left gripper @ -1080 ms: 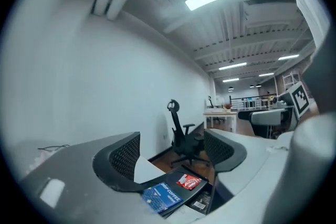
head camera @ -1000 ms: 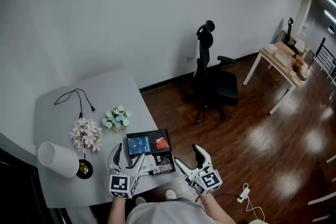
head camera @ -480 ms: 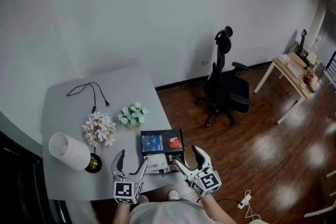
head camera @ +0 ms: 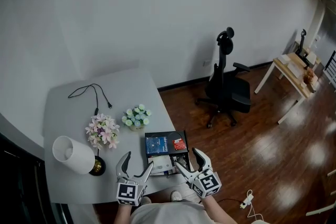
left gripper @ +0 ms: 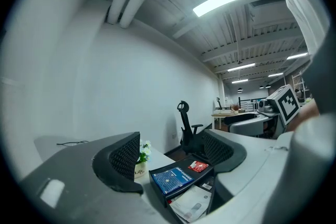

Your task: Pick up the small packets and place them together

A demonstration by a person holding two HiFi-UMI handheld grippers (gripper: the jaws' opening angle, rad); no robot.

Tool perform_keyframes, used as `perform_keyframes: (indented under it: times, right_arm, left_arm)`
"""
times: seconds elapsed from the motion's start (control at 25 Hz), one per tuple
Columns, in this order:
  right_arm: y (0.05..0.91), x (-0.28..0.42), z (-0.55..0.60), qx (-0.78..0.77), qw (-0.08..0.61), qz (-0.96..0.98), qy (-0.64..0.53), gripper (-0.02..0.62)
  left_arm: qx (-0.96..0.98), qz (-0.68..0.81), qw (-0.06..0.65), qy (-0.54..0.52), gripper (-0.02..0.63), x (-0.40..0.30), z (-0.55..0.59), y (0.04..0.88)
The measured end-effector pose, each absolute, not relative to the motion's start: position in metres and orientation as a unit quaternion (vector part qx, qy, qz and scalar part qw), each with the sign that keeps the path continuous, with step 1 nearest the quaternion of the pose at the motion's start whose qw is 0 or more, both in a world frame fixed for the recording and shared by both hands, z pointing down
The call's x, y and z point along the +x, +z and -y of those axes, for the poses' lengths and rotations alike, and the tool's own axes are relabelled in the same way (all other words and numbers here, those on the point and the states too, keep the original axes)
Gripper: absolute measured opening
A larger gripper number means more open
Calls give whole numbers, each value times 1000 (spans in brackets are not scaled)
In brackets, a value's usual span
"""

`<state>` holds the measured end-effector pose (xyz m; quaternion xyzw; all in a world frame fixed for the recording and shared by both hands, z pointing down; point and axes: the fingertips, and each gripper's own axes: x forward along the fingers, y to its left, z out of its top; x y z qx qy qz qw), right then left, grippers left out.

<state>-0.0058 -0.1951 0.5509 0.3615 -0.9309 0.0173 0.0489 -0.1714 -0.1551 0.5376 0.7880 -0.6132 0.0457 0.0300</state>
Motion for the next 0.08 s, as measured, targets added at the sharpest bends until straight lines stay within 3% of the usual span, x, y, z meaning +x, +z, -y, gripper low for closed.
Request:
perform_keyframes:
  times: [0.08]
  right_arm:
    - [551, -10, 195, 360, 49, 931, 17, 368]
  left_arm:
    - [795, 603, 32, 49, 379, -171, 156, 540]
